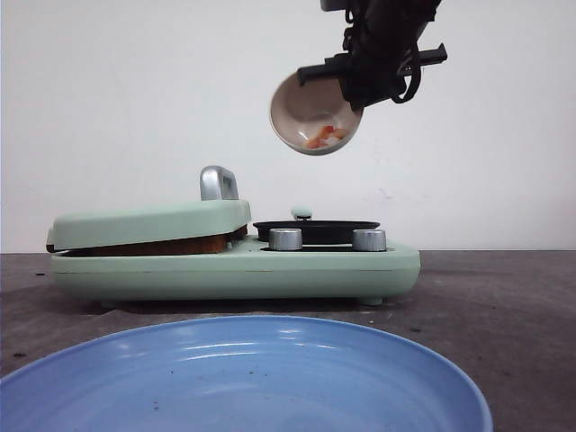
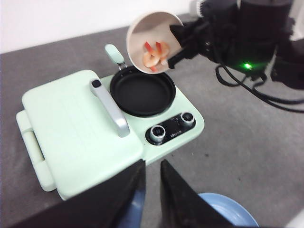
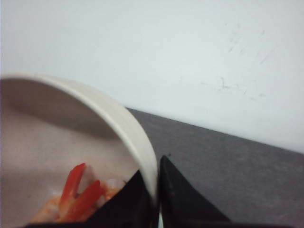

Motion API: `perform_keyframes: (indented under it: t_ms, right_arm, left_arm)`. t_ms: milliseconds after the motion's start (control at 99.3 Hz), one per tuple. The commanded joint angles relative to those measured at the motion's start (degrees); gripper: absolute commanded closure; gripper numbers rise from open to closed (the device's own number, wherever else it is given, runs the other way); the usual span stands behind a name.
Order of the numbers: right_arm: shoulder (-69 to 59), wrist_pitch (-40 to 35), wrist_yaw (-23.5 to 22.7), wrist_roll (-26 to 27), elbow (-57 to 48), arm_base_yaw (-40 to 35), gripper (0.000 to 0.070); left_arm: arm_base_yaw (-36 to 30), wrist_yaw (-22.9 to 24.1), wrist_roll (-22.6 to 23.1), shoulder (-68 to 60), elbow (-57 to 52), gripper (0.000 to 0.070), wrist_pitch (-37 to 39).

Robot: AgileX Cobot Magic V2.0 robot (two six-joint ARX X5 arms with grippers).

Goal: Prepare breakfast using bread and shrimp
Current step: 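Lift the bowl over the frying pan and tip shrimp into it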

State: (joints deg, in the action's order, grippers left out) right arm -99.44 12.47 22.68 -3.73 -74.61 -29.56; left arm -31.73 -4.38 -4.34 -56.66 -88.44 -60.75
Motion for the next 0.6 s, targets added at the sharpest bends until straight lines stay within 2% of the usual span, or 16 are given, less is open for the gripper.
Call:
perform_keyframes:
  t_ms: [0, 322, 594]
  right_arm:
    - [-1.27, 2.03, 0.35, -4.11, -1.38, -0.35, 0.0700]
    - [-1.27, 10.88, 0.35, -20.55, -1.40, -0.76, 0.0700]
    - [-1.27, 13.86, 0.31, -25.86, -1.49, -0.68, 0.0700]
  left_arm:
    - [-0.68, 0.13, 1.01, -0.48, -0.85, 0.0700, 0.20]
    - [-1.73, 0.13, 1.18, -0.48, -0.83, 0.0700, -0.15]
    - [-1.73, 0.13, 1.79, -0.48, -0.83, 0.0700, -1.05]
